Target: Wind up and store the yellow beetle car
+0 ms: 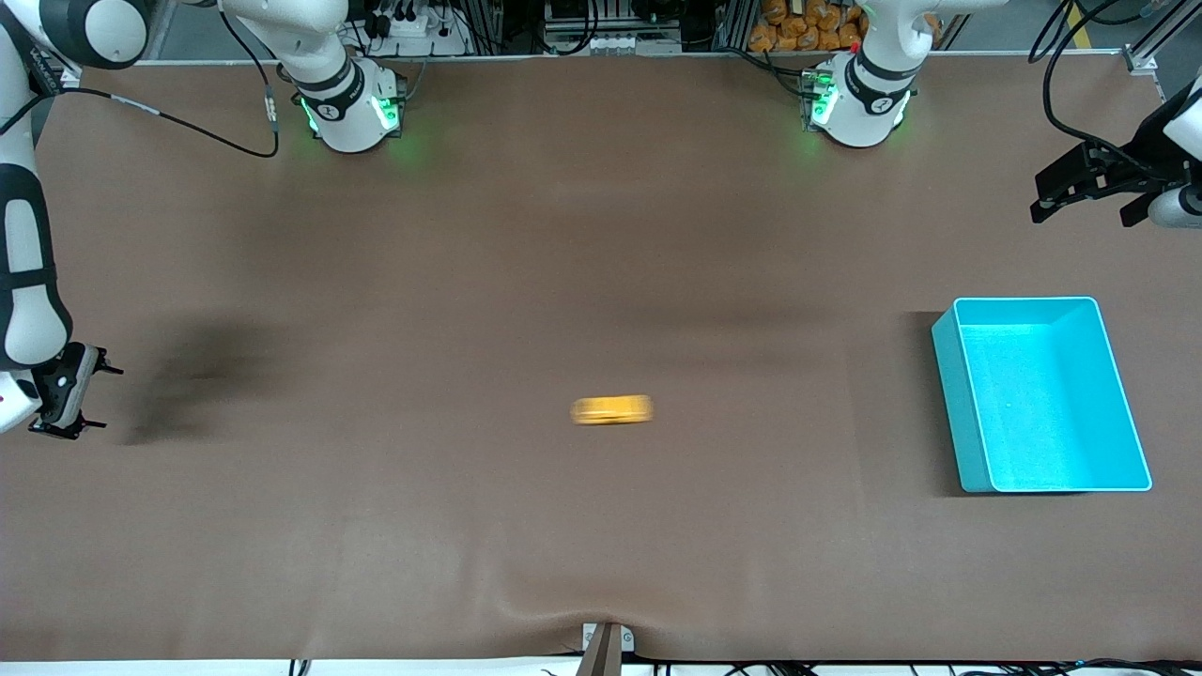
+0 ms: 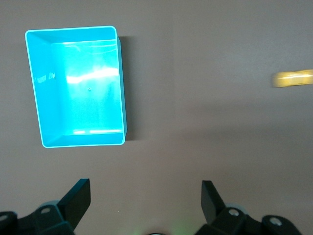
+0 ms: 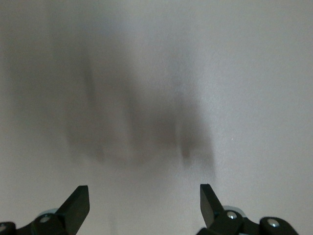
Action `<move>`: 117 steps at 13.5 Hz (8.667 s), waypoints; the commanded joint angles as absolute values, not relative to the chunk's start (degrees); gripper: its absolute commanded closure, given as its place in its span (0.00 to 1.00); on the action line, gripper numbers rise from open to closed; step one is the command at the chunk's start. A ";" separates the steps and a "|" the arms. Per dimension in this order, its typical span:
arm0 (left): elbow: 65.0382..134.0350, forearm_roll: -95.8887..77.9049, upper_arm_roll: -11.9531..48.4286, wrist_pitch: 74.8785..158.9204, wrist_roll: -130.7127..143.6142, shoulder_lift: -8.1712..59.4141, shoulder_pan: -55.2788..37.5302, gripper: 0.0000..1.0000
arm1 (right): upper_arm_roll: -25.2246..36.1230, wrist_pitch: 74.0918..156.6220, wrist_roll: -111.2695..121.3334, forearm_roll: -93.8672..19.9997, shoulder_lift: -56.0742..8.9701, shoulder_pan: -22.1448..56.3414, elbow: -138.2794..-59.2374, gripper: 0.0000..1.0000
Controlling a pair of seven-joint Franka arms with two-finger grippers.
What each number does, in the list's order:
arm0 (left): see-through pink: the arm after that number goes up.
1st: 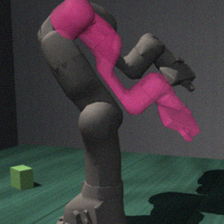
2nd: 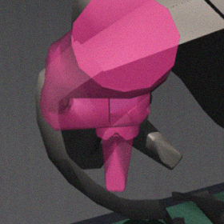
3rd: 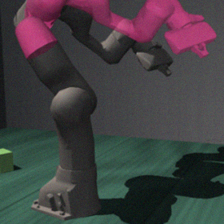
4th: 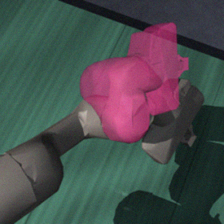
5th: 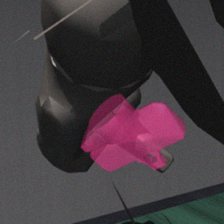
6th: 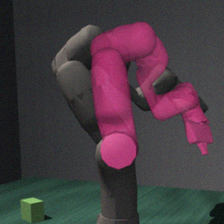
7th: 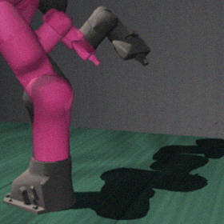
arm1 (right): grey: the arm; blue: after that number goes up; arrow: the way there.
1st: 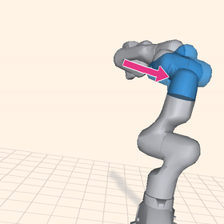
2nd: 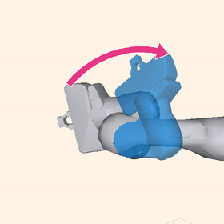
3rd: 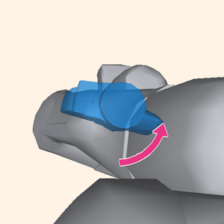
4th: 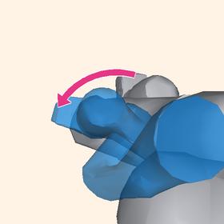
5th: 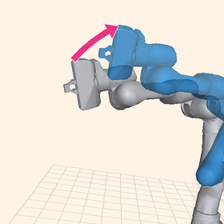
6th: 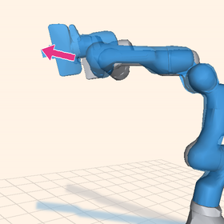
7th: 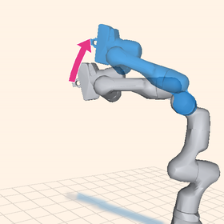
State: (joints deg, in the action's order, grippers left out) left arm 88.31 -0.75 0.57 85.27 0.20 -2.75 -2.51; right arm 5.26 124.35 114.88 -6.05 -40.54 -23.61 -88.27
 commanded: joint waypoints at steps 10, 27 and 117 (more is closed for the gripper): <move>87.36 -1.14 0.27 85.08 0.17 -1.41 -1.33 0.00 | -1.48 102.15 87.67 -8.26 -30.87 -21.89 -75.85 0.00; 103.16 -1.58 4.56 101.83 17.72 8.87 7.65 0.00 | -5.54 88.86 21.66 -2.90 -19.69 -10.55 -67.50 0.00; 100.28 8.18 10.04 100.65 3.95 3.01 6.80 0.00 | -4.83 86.48 4.22 -1.93 9.40 -10.02 -91.23 0.00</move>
